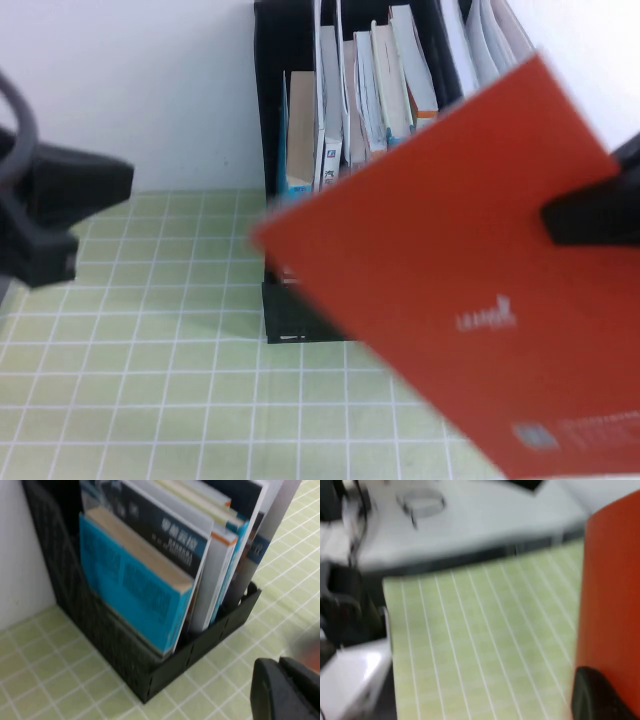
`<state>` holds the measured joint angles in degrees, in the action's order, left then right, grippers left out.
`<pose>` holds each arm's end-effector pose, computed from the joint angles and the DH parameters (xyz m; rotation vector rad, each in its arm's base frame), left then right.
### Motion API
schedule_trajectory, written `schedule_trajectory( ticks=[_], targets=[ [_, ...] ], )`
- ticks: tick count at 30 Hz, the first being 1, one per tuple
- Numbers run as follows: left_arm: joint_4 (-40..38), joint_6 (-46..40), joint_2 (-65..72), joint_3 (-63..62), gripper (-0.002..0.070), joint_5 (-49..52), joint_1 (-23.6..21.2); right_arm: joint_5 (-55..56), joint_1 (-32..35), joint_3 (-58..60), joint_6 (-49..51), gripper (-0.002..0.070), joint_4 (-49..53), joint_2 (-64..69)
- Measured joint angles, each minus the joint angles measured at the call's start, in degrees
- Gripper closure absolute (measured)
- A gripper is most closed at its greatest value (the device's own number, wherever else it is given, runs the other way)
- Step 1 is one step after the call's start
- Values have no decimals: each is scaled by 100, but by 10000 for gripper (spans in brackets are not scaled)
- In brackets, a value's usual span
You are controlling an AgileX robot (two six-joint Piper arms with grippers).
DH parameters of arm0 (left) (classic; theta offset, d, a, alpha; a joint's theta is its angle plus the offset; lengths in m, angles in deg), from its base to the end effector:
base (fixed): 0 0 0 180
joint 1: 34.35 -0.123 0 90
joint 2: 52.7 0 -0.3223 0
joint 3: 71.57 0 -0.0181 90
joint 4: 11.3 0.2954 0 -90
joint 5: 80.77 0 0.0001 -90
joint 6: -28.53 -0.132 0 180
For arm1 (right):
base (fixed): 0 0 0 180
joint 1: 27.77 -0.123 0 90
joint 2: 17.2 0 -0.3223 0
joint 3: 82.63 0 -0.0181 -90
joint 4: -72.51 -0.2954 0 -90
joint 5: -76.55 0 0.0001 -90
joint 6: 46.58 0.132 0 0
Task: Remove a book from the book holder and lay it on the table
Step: Place the picked book on the book
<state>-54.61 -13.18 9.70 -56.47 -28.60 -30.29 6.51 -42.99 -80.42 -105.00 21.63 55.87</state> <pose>0.2249 -0.0877 0.4336 0.6135 1.9587 -0.5179 0.2166 0.1587 0.4596 -1.2623 1.7687 0.7558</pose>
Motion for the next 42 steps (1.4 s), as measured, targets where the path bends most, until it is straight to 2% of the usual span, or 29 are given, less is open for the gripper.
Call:
schedule_trajectory(
  ticks=[4,14,22,30,42],
  targets=[
    [288,325,-371,361,678,-39,0,328,-857,0,705,661,1455,159],
    [364,475,-778,752,678,-72,0,1371,-2773,0,2495,661,5049,667],
    [385,484,-797,777,678,-72,0,1791,-3924,354,2699,661,5989,1505],
    [385,497,-810,777,678,-72,0,2877,-5088,1408,4473,661,8469,2191],
    [385,497,-897,777,678,-72,0,3608,-5284,1770,4952,662,8630,3297]
  ],
)
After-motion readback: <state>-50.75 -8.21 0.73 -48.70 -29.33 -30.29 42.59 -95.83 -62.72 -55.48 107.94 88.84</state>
